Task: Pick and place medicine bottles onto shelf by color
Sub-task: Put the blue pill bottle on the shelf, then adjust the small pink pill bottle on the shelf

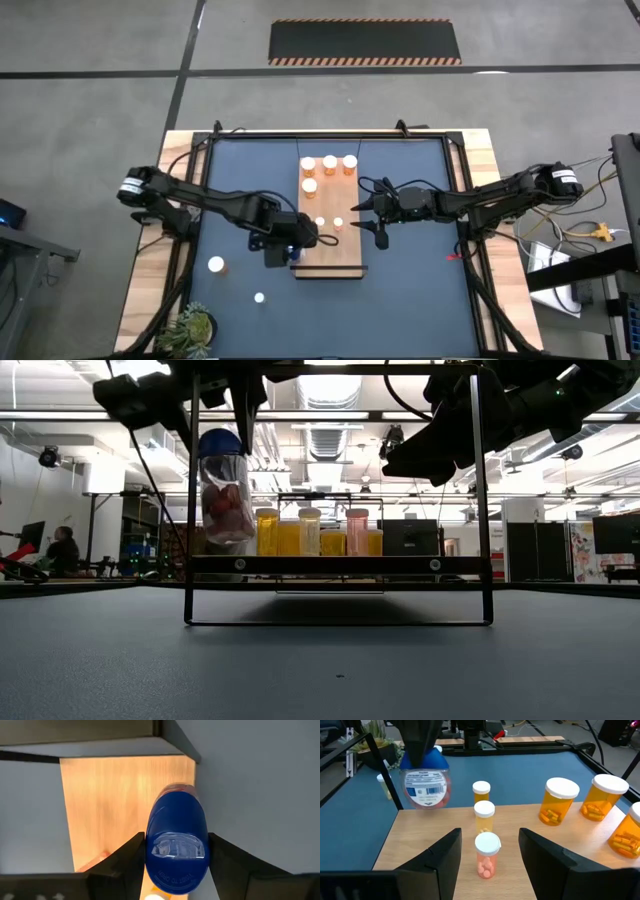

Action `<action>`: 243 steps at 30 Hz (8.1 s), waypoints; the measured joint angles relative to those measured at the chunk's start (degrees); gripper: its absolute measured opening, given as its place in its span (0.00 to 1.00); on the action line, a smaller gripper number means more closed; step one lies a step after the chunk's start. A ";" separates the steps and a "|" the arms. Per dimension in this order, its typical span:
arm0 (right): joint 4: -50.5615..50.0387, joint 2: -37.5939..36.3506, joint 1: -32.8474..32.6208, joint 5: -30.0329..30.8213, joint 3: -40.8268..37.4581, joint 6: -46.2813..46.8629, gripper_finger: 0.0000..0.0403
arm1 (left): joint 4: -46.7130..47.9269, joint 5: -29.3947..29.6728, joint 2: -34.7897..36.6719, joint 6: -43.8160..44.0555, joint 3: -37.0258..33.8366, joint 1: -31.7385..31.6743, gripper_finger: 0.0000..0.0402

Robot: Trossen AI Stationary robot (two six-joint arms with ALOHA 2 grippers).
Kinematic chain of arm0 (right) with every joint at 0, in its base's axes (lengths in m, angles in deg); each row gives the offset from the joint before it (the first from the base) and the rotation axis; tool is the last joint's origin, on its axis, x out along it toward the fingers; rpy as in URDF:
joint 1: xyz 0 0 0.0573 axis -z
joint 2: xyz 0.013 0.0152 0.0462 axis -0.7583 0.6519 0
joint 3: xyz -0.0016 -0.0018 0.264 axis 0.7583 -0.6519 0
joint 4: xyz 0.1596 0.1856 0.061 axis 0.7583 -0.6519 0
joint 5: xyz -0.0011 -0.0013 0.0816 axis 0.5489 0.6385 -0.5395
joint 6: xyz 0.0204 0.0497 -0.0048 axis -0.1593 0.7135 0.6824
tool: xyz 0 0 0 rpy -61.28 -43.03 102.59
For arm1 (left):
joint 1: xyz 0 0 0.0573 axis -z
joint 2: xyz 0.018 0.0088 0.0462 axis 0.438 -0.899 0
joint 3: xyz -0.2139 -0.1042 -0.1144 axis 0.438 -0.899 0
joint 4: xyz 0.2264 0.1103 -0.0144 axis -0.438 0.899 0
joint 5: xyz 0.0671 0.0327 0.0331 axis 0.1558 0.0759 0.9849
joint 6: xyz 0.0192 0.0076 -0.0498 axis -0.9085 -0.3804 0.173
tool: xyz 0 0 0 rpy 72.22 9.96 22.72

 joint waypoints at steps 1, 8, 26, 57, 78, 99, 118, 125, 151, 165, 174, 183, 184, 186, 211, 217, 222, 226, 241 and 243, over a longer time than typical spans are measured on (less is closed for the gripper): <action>0.00 0.00 0.00 0.01 0.00 -0.01 0.47 | -0.37 -0.36 -0.17 -0.29 0.00 -0.09 0.40; 0.00 0.00 0.00 0.00 -0.02 0.00 0.47 | -2.93 -1.72 -0.39 -3.26 -0.07 -1.00 0.40; -0.17 0.00 0.00 0.02 -0.02 0.42 0.47 | -6.87 -3.43 -1.51 -5.55 -2.64 -2.69 0.40; -0.82 0.00 -0.13 0.37 0.28 0.57 0.46 | -11.31 0.29 1.51 -2.54 -3.23 -2.67 0.60; -31.61 2.91 -0.50 0.47 23.78 -3.06 0.12 | -20.87 15.04 17.44 31.50 -14.16 7.04 0.45; -68.06 28.82 -5.38 -1.38 61.22 7.03 0.02 | -68.02 29.76 38.69 32.23 -49.92 12.76 0.02; -71.49 38.76 -5.58 -7.05 68.00 21.01 0.02 | -72.50 29.73 47.99 29.92 -58.07 12.72 0.00; -69.90 40.70 -5.62 -6.93 67.86 20.63 0.02 | -72.56 29.72 49.26 29.84 -58.85 12.76 0.00; -65.35 41.48 -5.88 -10.33 67.80 18.97 0.02 | -72.38 29.70 48.25 28.93 -58.84 12.72 0.00; -67.07 40.95 -5.81 -9.95 68.50 17.20 0.02 | -64.02 17.72 38.84 31.95 -58.34 12.70 0.00; -66.72 40.95 -5.82 -9.21 68.50 17.20 0.02 | -71.59 12.14 29.47 29.08 -57.13 8.91 0.00; -65.94 40.96 -5.84 -8.48 68.48 16.68 0.02 | -76.69 9.54 22.22 28.31 -55.60 4.97 0.00; -65.92 40.96 -5.84 -8.48 68.48 16.65 0.02 | -76.51 8.90 21.48 28.26 -55.45 4.56 0.00; -65.92 40.96 -5.86 -8.48 68.48 16.66 0.02 | -76.43 7.23 20.03 27.31 -54.76 3.69 0.00; -65.76 40.96 -6.71 -6.51 68.32 15.17 0.02 | -77.36 4.74 17.71 27.56 -53.42 1.81 0.00; -65.76 40.98 -6.72 -6.47 68.32 15.10 0.02 | -77.45 4.74 17.73 27.59 -53.42 1.81 0.00; -65.76 40.98 -6.73 -6.47 68.32 14.99 0.02 | -77.36 4.74 17.85 27.59 -53.42 1.81 0.00; -67.43 40.65 -6.73 -6.30 68.77 14.73 0.02 | -77.36 4.76 18.55 27.59 -53.50 1.83 0.00; -76.35 36.62 -6.71 2.71 69.92 6.31 0.02 | -76.83 11.33 26.14 30.89 -55.30 1.83 0.00; -76.57 36.15 -6.71 3.45 69.90 4.85 0.02 | -76.83 11.79 27.24 32.16 -55.49 1.83 0.00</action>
